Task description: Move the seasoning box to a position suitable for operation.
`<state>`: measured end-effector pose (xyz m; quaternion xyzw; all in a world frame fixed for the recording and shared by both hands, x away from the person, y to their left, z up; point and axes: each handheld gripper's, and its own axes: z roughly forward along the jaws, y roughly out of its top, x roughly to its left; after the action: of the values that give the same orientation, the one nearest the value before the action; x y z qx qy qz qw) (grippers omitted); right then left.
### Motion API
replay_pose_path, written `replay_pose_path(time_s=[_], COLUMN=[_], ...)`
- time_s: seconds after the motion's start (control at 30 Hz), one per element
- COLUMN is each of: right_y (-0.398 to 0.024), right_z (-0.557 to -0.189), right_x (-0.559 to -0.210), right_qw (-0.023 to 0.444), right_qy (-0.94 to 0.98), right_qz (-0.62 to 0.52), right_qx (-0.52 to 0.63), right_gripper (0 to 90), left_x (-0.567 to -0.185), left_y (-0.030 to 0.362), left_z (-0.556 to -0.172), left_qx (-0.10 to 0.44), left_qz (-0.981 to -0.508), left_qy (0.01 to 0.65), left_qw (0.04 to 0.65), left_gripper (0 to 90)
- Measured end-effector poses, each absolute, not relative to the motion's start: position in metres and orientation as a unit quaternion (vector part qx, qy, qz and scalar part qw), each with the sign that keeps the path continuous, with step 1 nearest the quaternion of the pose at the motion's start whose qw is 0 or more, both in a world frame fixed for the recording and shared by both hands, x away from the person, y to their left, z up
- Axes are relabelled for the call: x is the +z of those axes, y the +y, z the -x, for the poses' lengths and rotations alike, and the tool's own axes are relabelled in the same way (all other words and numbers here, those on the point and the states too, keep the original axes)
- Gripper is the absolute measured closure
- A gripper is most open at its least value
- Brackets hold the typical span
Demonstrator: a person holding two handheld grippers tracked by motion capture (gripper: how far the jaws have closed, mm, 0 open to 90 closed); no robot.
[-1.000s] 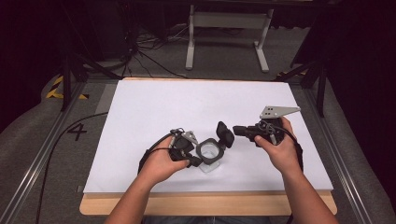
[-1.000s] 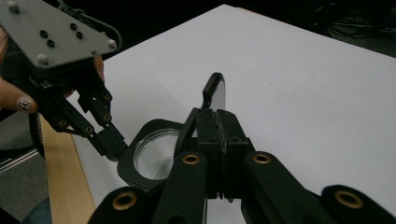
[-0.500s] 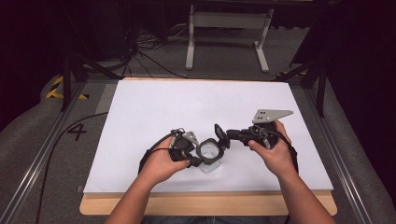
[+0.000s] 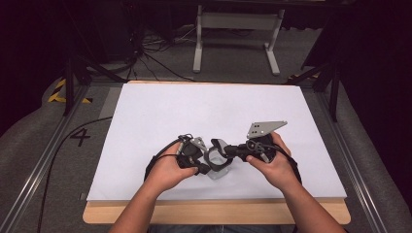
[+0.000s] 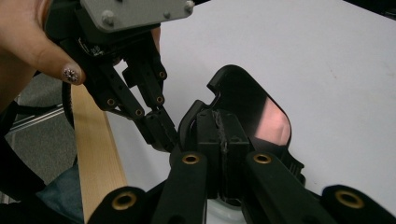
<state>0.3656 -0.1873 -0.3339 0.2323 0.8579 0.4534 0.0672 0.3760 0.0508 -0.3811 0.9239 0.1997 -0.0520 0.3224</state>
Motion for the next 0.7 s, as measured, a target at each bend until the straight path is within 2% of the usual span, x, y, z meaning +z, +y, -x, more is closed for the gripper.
replay_pose_path(time_s=[0.37,0.7], right_y=[-0.170,-0.164], right_z=[-0.363,-0.363], right_x=[-0.351,-0.360], right_qw=[0.046,0.049], right_qy=[0.878,0.887], right_qz=[-0.219,-0.218], right_qx=[0.423,0.403], right_gripper=[88.8,89.4], left_x=[-0.382,-0.382], left_y=[0.050,0.049], left_z=[-0.376,-0.377], left_qx=[-0.051,-0.057], left_qz=[-0.926,-0.926], left_qy=[0.197,0.197], left_qw=[0.319,0.316], left_gripper=[87.1,87.9])
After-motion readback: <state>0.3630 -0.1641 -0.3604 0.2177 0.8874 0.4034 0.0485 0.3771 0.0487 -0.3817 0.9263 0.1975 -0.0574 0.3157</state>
